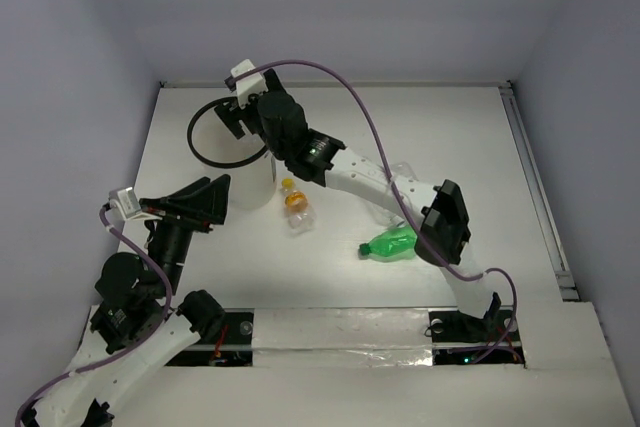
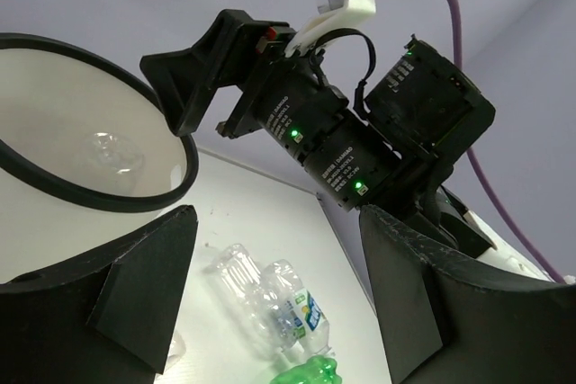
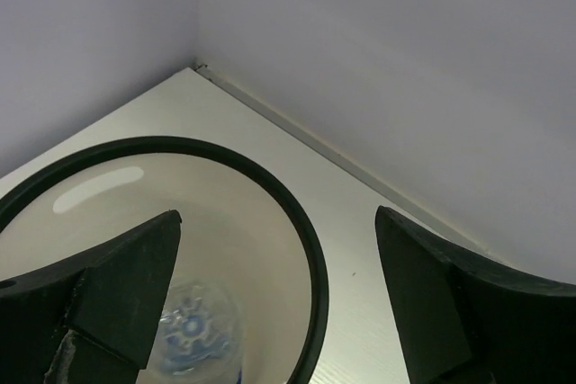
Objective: Put the plastic bottles in the bin
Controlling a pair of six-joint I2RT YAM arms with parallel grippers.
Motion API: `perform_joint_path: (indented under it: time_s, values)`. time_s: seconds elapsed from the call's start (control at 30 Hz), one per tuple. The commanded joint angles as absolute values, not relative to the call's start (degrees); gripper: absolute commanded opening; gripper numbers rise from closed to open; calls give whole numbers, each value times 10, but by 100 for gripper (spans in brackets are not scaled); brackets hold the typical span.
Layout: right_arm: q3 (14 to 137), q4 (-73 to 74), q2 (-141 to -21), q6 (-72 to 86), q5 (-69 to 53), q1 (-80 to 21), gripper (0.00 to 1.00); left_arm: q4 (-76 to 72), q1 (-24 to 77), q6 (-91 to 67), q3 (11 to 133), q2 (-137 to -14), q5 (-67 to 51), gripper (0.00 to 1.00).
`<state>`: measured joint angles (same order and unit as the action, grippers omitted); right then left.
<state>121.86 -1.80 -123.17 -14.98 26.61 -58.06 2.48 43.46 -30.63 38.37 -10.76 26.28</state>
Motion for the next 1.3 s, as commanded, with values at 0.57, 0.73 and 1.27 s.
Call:
perform_joint_path:
  time_s: [0.57, 0.73, 1.27]
  values:
    - [911, -62, -893, 35, 333, -580, 7, -40, 443, -330, 351, -343, 213, 6]
    - [724, -40, -715, 125, 308, -566, 3, -58, 443, -338, 337, -457, 231, 11]
    - [445, 51, -453, 243, 195, -566, 8, -73, 470, -366, 376, -710, 315, 88]
